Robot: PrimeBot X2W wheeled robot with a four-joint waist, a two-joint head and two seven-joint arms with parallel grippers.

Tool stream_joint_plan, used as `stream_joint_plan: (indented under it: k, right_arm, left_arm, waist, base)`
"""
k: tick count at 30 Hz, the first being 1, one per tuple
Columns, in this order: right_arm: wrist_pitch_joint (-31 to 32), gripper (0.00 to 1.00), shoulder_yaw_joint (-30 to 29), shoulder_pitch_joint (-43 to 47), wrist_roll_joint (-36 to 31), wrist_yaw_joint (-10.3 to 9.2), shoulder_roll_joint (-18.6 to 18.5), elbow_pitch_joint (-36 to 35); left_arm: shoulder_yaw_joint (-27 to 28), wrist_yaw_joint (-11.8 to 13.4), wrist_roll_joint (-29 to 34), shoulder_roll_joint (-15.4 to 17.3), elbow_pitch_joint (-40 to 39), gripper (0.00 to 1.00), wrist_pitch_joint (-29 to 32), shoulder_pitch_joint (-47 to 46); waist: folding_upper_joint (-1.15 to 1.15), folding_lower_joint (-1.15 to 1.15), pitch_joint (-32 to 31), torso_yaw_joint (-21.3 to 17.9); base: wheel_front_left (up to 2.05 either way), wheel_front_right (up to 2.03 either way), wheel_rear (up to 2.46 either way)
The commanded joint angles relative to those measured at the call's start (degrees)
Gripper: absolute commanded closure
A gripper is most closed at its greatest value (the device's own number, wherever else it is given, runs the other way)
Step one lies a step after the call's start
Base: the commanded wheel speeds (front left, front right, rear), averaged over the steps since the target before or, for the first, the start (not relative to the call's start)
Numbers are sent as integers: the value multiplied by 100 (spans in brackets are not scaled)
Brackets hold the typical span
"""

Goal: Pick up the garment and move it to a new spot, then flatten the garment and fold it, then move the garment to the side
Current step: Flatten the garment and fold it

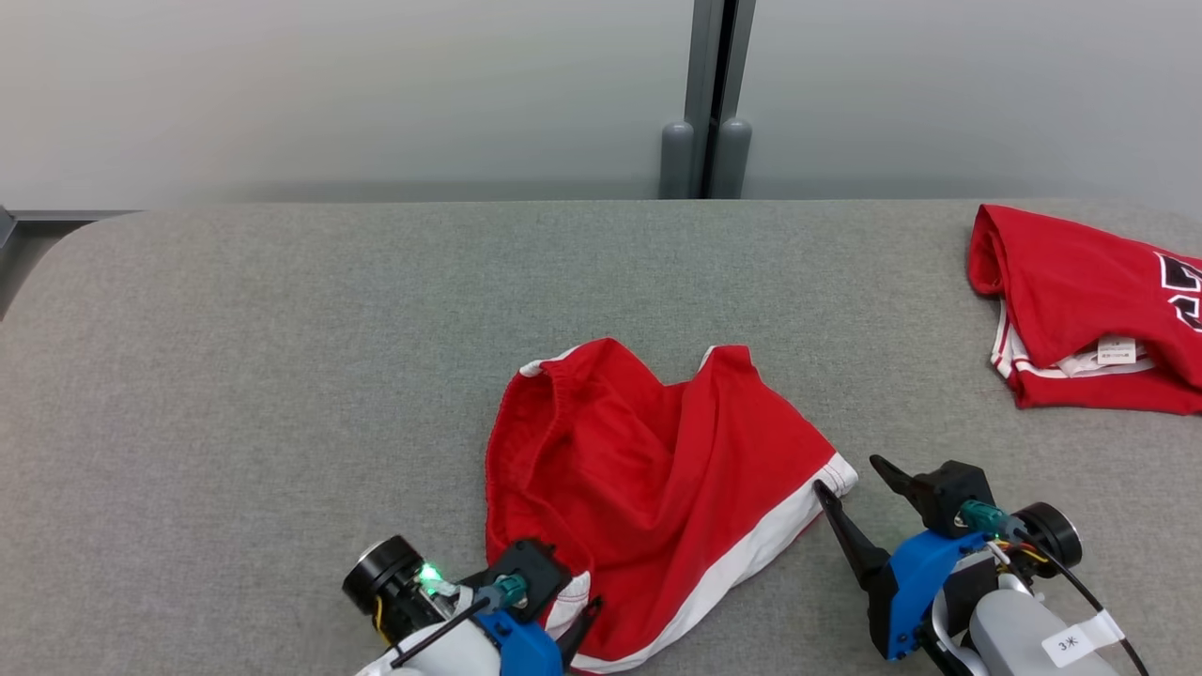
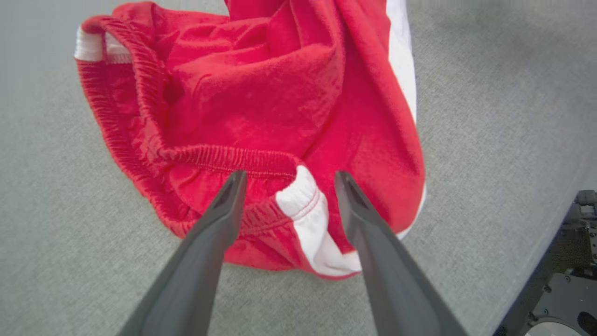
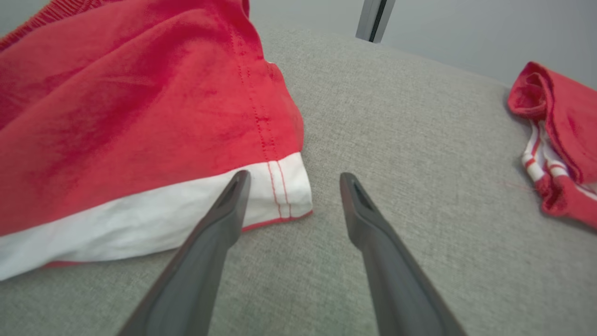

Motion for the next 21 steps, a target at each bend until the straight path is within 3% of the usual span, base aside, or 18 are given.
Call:
stream_joint_plan:
  k: [1,17,18,19,21]
  right_arm:
    - [-36,0,111,-140,108,1,-66,93]
    - [-263,0,1133,-685,757,1,-120,699]
    - [-282,0,1200,-719,806,1,-127,722]
    - [-284,0,1281,-752,845,1,-136,744]
    - [-297,0,1425,-809,924,1,-155,816]
  left_arm:
    - [-43,-16,31,-42,24,0,-21,-152]
    - [-427,-33,-332,5,589,0,375,-388]
    - [-430,-34,-368,10,576,6,385,-380]
    - [-441,-34,-371,26,566,19,396,-369]
    - [-448,-35,-448,43,568,57,425,-340]
  waist:
    - [0,0,13,13]
    - [0,0,107,-74]
    - [0,0,108,-63]
    - [0,0,114,-53]
    - [0,0,127,-35]
  base:
    - [0,0,0]
    - [0,0,0]
    - [0,0,0]
    - [0,0,0]
    - [0,0,0]
